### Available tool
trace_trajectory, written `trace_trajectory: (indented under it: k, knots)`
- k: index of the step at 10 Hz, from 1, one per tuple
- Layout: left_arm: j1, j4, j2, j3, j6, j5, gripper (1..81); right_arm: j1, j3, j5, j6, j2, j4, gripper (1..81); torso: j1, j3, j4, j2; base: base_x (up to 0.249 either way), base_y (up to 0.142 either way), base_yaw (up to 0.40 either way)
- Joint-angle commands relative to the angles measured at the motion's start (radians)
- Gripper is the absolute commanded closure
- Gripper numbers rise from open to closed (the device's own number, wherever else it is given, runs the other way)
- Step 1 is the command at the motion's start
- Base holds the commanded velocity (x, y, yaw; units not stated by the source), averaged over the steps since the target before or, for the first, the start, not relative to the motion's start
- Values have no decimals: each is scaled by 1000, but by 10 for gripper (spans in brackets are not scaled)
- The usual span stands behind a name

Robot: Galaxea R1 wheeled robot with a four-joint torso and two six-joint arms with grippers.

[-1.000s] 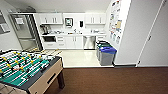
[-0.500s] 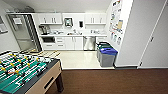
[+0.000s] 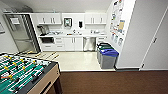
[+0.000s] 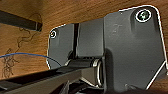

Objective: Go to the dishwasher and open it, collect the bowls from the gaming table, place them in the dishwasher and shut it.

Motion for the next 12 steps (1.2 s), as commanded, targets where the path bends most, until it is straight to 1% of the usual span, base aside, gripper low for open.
trace_trajectory:
  k: [1, 7, 12]
  knots:
    - [-44, 7, -11, 15, 10, 53, 10, 43, 8, -53, 1, -10, 2, 10, 0, 0, 0, 0, 191, 0, 0]
    - [-44, 6, -10, 15, 7, 54, 10, 54, -13, -55, -2, 12, 3, 10, 0, 0, 0, 0, 193, 0, 0]
    - [-45, 4, 10, 15, 8, 54, 10, 56, -27, -56, -2, 12, 3, 10, 0, 0, 0, 0, 195, 0, 0]
